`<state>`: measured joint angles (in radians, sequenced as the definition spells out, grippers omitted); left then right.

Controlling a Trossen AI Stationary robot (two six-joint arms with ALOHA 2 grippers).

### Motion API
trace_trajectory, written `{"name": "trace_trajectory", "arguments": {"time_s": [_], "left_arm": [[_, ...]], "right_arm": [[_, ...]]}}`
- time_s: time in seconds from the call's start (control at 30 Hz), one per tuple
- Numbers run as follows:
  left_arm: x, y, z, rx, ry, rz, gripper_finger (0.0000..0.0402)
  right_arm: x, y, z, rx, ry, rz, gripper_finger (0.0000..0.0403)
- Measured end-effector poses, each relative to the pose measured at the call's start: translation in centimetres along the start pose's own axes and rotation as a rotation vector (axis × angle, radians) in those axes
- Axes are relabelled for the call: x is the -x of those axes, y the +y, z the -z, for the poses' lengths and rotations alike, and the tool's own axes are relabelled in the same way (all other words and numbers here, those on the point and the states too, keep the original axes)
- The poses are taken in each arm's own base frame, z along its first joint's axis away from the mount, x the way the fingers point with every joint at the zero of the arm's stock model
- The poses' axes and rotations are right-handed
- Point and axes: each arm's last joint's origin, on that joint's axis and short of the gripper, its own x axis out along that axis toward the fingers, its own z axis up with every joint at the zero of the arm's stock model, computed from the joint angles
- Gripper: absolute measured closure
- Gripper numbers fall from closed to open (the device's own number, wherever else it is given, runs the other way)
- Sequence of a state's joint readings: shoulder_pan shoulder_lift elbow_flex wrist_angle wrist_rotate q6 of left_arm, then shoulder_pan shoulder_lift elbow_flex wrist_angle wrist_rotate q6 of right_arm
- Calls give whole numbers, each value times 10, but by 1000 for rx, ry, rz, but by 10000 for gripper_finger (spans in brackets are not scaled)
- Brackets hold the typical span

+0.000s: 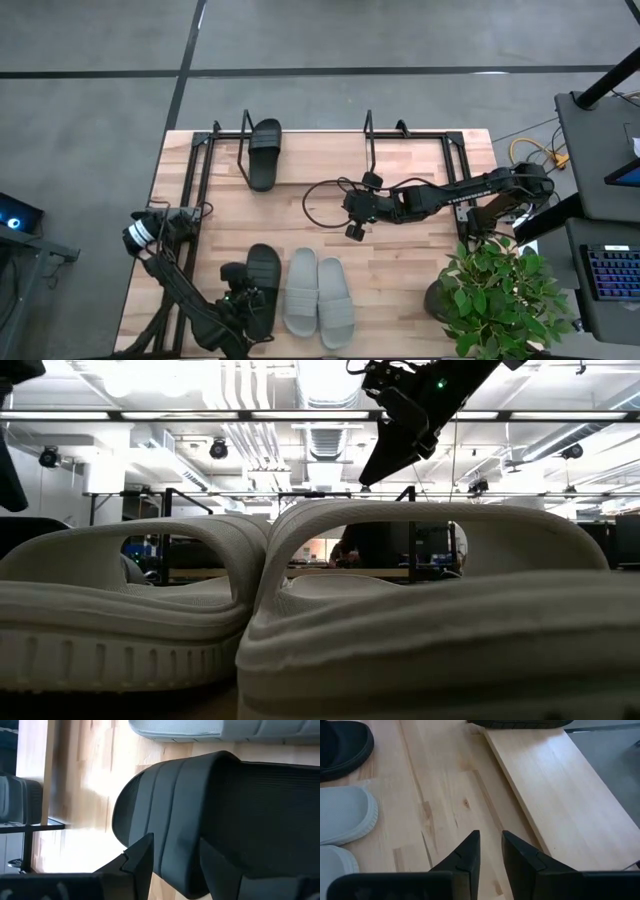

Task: Pick and place slides into the shelf
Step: Put the black slide on the shelf

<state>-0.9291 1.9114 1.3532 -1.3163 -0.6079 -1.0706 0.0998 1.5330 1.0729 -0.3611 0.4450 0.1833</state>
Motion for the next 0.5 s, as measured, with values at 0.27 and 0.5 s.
{"name": "trace_trajectory", "arguments": {"time_s": [0.27, 0.5], "left_arm": [[-6, -2, 4, 7, 3, 3, 265], [-10, -1, 7, 21, -10, -25, 265]], "right_arm": [[0, 0, 0, 0, 0, 0, 328], [0, 0, 0, 1, 0, 0, 334]]}}
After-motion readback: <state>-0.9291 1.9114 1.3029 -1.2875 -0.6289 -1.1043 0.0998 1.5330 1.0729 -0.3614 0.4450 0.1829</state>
